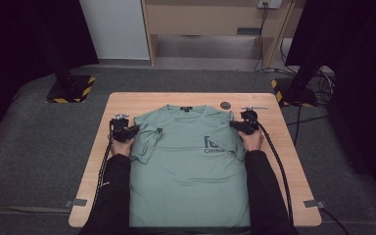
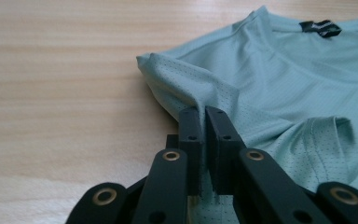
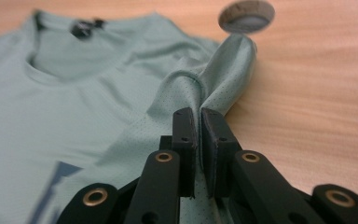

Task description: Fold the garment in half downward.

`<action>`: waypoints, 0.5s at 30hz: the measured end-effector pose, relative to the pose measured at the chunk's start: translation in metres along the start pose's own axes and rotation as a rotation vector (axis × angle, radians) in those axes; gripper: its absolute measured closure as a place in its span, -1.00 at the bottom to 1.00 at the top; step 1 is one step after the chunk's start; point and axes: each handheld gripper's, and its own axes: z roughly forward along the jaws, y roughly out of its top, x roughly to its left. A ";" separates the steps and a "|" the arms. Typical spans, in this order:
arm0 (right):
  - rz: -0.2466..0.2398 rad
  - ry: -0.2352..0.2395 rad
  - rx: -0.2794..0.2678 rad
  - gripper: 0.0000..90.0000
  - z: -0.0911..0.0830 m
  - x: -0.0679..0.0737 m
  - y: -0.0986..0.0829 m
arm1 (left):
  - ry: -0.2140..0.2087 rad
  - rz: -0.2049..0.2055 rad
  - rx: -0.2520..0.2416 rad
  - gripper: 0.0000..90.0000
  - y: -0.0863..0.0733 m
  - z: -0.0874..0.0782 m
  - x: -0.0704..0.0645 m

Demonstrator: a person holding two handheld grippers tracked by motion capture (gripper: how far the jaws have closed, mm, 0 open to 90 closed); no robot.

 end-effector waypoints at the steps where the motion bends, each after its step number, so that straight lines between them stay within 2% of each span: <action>1: 0.008 0.012 -0.010 0.88 -0.003 0.001 0.003 | 0.000 0.006 -0.002 0.90 0.003 -0.002 -0.001; 6: 0.030 0.062 -0.028 0.88 -0.013 0.003 0.016 | -0.005 0.042 -0.024 0.90 0.024 -0.012 -0.007; 9: 0.036 0.064 -0.031 0.88 -0.016 0.005 0.024 | 0.008 0.065 -0.030 0.91 0.038 -0.017 -0.009; 13: 0.054 0.062 -0.047 0.88 -0.020 0.005 0.041 | 0.018 0.064 -0.035 0.91 0.058 -0.020 -0.007; 15: 0.062 0.044 -0.058 0.88 -0.022 0.006 0.054 | 0.024 0.064 -0.038 0.91 0.070 -0.020 -0.005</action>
